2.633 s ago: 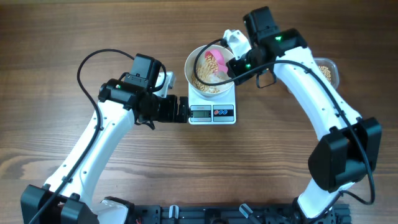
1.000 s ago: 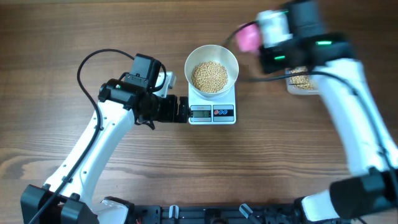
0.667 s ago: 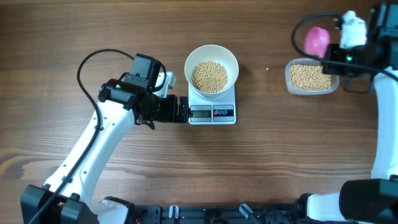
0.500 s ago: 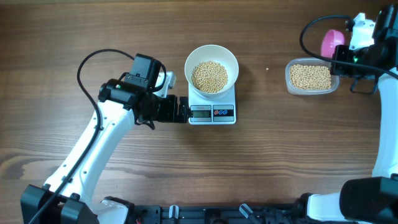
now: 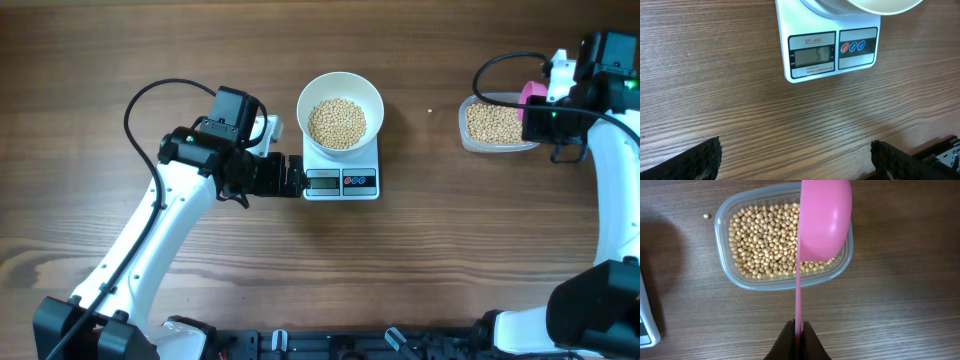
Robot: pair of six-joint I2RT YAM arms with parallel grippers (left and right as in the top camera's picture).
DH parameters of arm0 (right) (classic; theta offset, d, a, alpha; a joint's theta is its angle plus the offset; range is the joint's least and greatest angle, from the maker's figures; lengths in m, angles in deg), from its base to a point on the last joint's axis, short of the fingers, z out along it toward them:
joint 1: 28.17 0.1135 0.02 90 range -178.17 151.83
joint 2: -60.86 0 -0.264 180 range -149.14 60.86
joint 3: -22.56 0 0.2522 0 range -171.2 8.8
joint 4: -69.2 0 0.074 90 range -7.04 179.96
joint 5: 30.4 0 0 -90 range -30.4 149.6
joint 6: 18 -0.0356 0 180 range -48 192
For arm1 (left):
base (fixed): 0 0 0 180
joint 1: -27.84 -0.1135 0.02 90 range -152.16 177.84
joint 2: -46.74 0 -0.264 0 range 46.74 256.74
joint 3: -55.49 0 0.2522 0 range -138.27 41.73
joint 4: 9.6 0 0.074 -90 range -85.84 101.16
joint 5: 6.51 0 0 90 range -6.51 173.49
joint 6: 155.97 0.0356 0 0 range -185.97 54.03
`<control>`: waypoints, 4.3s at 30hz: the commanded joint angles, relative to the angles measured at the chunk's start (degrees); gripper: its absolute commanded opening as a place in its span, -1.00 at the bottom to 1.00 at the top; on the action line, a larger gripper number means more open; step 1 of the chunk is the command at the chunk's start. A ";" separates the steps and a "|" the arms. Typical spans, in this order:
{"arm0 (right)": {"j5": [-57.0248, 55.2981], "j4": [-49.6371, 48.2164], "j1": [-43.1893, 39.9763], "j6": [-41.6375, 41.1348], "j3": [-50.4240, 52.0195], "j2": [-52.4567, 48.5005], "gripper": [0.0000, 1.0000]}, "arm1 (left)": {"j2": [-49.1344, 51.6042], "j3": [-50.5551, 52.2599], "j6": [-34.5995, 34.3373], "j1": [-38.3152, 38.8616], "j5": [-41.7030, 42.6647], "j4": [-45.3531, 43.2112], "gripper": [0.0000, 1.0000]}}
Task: Scoop item into bowl and weigh 150g on scale
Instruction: 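Carry the empty scoop right back to the soybean tub, then lower the scoop into the soybeans again with the right gripper, then drag the pink scoop through the soybeans to fill it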
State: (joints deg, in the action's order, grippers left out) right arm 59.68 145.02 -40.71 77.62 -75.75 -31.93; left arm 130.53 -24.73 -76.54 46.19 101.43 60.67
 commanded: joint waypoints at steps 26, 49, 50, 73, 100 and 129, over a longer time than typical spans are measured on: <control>-6.49 -4.92 2.01 0.57 5.46 -5.99 -0.91 | 0.37 0.09 1.14 -0.20 0.68 0.00 1.00; 7.58 -3.76 5.14 0.42 5.60 -9.27 -0.91 | 0.37 0.09 1.14 -0.20 0.68 0.00 1.00; 8.24 -3.78 4.87 0.39 5.79 -9.92 -0.91 | 0.37 0.09 1.14 -0.20 0.68 0.00 1.00; 33.35 -1.18 -9.22 2.64 7.02 -11.78 -0.92 | 0.37 0.09 1.14 -0.20 0.68 0.00 1.00; 49.35 -5.77 -16.41 2.78 13.75 -11.91 -0.92 | 0.37 0.09 1.14 -0.20 0.68 0.00 1.00; 55.65 -3.13 -23.71 7.37 13.75 -11.91 -0.91 | 0.37 0.09 1.14 -0.20 0.68 0.00 1.00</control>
State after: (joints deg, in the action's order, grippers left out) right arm 111.52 141.50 -64.38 81.86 -62.49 -43.12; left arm 130.53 -24.73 -76.54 46.19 101.43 60.67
